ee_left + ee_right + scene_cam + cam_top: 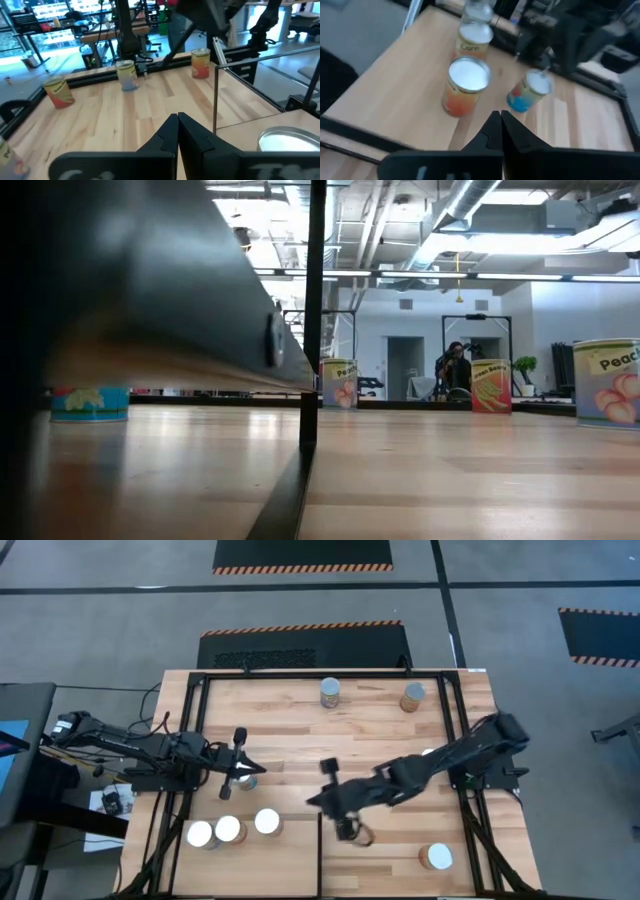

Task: Pick and place cans onto a shelf
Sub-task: Put the bottom green beans on the shelf

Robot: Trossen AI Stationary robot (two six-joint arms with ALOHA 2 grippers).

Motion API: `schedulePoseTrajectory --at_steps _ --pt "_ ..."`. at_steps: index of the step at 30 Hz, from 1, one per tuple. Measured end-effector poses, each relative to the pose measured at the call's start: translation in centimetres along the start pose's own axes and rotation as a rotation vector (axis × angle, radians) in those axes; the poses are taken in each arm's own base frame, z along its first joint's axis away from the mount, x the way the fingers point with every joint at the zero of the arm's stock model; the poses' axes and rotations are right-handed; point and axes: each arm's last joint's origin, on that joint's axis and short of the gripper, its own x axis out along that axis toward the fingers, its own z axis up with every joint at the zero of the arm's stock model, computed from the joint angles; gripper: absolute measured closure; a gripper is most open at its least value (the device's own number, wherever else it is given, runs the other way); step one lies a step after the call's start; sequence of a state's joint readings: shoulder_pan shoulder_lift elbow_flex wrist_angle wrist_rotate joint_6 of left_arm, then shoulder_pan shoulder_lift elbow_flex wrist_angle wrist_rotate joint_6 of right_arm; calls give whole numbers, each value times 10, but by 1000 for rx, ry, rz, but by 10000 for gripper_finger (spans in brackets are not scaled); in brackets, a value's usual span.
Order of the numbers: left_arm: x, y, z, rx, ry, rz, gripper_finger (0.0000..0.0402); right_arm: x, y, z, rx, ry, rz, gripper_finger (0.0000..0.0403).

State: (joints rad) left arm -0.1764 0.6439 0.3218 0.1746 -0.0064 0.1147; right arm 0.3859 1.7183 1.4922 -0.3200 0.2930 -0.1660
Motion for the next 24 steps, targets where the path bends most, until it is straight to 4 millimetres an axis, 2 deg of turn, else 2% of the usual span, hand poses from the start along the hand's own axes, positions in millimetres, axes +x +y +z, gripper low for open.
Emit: schedulePoseTrajectory --at_steps 7,11,18,24 --pt "11 1 -5 -62 41 47 401 -45 -31 -53 32 -247 -87 399" --pt "24 1 -7 -88 74 55 401 -62 -52 -82 42 -335 -128 398" --pt "50 3 10 -118 195 51 401 -72 -90 -121 30 -427 -83 399" --pt "65 5 28 -195 354 57 401 -72 -110 -147 18 -489 -47 399"
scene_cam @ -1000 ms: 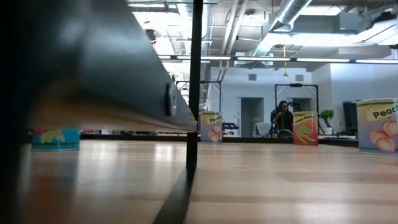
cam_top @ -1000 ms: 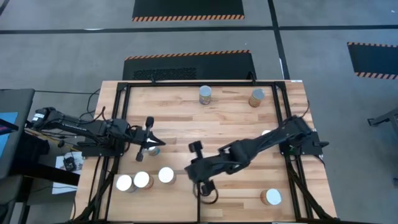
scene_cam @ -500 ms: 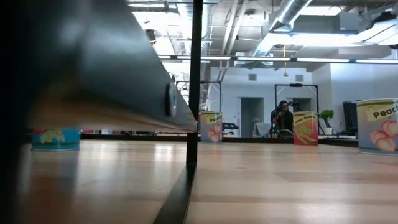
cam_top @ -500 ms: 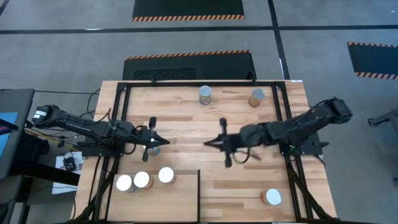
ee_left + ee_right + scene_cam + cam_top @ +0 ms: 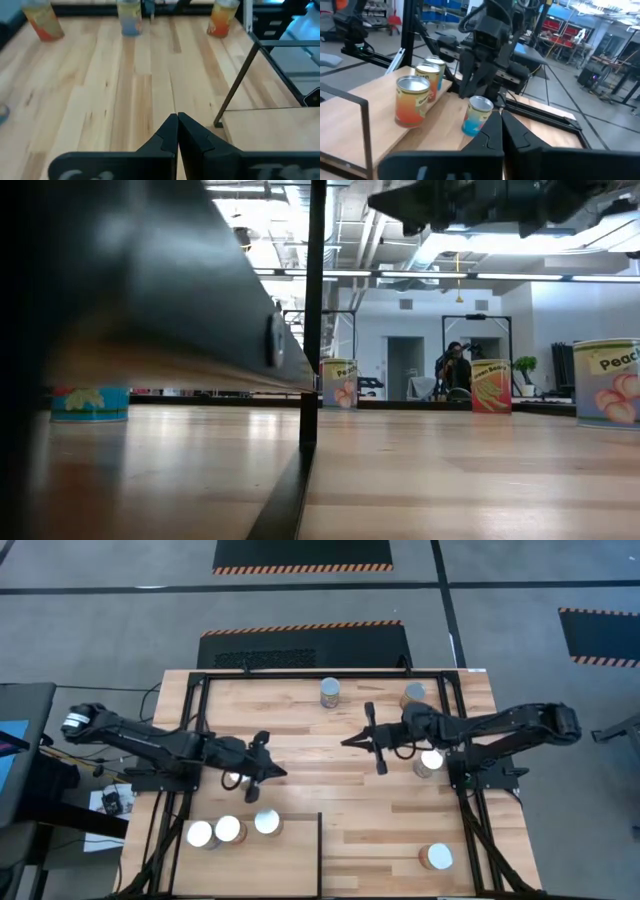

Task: Pick and place cans onto a shelf
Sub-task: Put the bottom green beans on the shelf

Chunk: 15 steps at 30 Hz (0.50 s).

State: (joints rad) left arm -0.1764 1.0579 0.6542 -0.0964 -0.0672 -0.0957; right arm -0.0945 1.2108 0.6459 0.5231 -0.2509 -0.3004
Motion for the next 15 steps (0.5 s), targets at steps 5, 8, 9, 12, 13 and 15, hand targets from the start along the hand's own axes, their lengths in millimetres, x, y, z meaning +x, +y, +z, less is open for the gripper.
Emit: schedulePoseTrajectory --at_steps 5,8,9,12,13,15 --pt "10 -2 12 -57 104 6 401 -3 -4 -2 -13 -4 -10 398" --pt "19 -5 13 -73 148 -38 401 -3 -3 -1 -15 -11 -6 399" --pt "23 -6 13 -75 165 -60 401 -3 -2 -1 -13 -6 -2 399" --pt "33 -10 10 -77 212 -123 401 -2 2 0 -15 -14 13 398" --pt "35 -11 10 -73 224 -140 401 -2 3 1 -15 -16 19 398" --pt "40 -14 9 -47 252 -158 401 -1 6 2 -16 -18 30 397"
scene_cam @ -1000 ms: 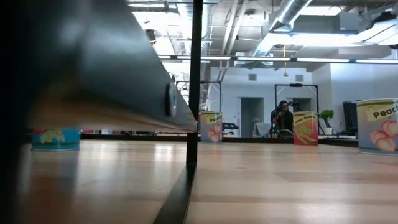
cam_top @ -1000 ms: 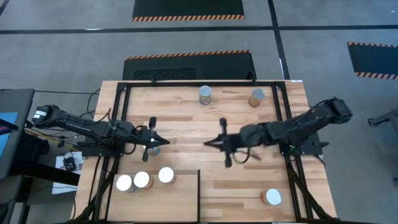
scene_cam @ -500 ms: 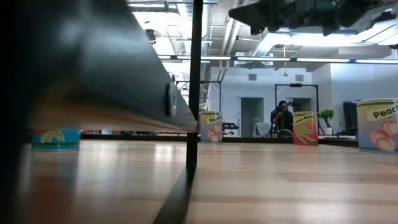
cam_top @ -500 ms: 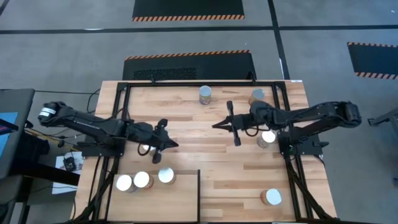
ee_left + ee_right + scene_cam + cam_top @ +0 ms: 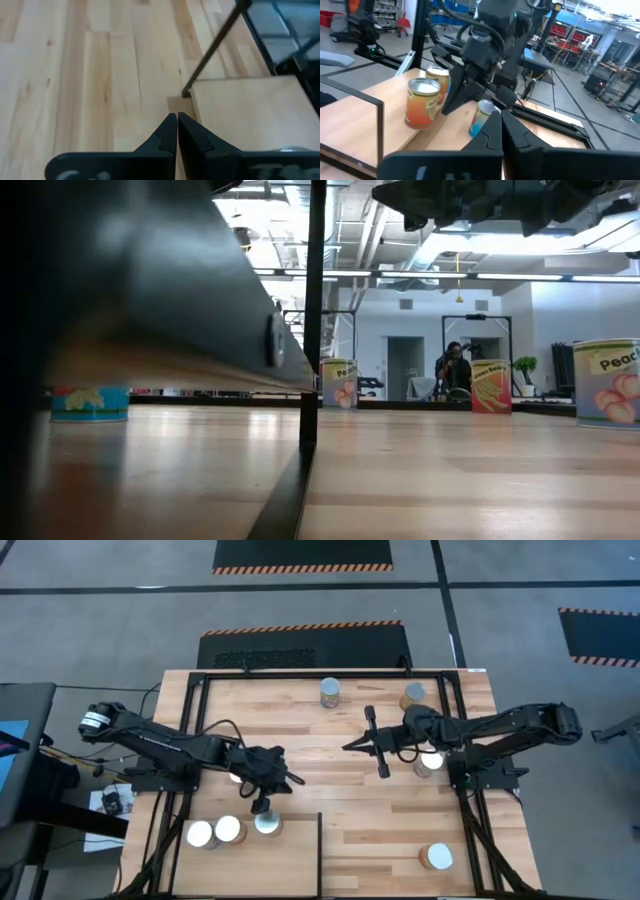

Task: Pick and place cans onto a shelf
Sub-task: Put the bottom green beans on the shelf

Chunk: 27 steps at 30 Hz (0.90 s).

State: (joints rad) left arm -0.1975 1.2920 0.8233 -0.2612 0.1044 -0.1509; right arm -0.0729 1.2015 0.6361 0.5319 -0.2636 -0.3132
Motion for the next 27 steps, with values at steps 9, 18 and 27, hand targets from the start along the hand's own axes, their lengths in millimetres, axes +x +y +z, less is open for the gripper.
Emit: schedulePoseTrajectory --at_steps 9,18,27 --pt "11 -7 1 65 65 -59 401 1 2 2 2 -2 -26 396" --pt "9 -22 -5 61 116 -149 401 1 2 2 3 -5 -27 396" --pt "9 -34 -10 40 150 -191 401 1 2 2 6 -3 -26 395"
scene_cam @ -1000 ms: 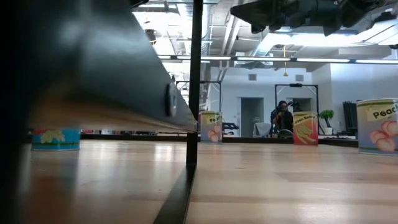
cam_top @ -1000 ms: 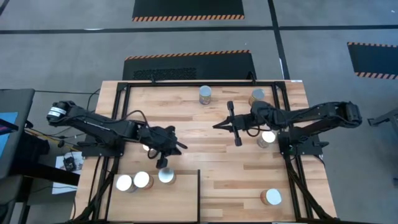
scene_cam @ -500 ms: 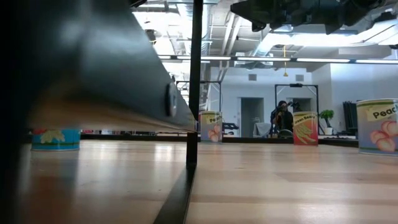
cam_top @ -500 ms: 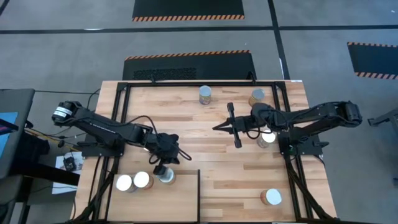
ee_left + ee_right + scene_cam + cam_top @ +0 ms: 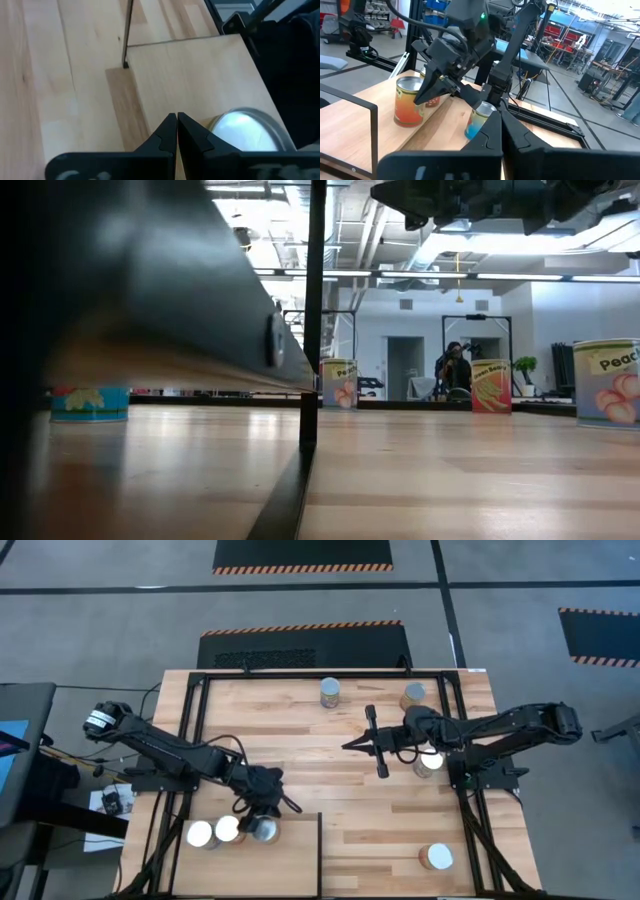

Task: Pick and place cans onto a shelf
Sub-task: Put the bottom green beans on the shelf, then put the right canned peaches on the shelf

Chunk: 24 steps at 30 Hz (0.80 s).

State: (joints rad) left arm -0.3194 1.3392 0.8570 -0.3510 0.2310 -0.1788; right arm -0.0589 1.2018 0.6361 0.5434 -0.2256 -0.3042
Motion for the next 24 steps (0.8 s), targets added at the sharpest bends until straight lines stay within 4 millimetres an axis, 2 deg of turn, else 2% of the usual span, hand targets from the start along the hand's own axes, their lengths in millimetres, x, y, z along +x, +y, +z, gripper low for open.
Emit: schedulePoseTrajectory --at_steps 6,14,24 --pt "-3 -3 0 3 12 0 401 0 0 0 5 -1 -1 395" --pt "-45 -16 22 24 28 94 401 0 0 0 9 1 0 395" --pt "-71 -32 7 -4 79 264 401 1 7 -2 22 41 -11 395"
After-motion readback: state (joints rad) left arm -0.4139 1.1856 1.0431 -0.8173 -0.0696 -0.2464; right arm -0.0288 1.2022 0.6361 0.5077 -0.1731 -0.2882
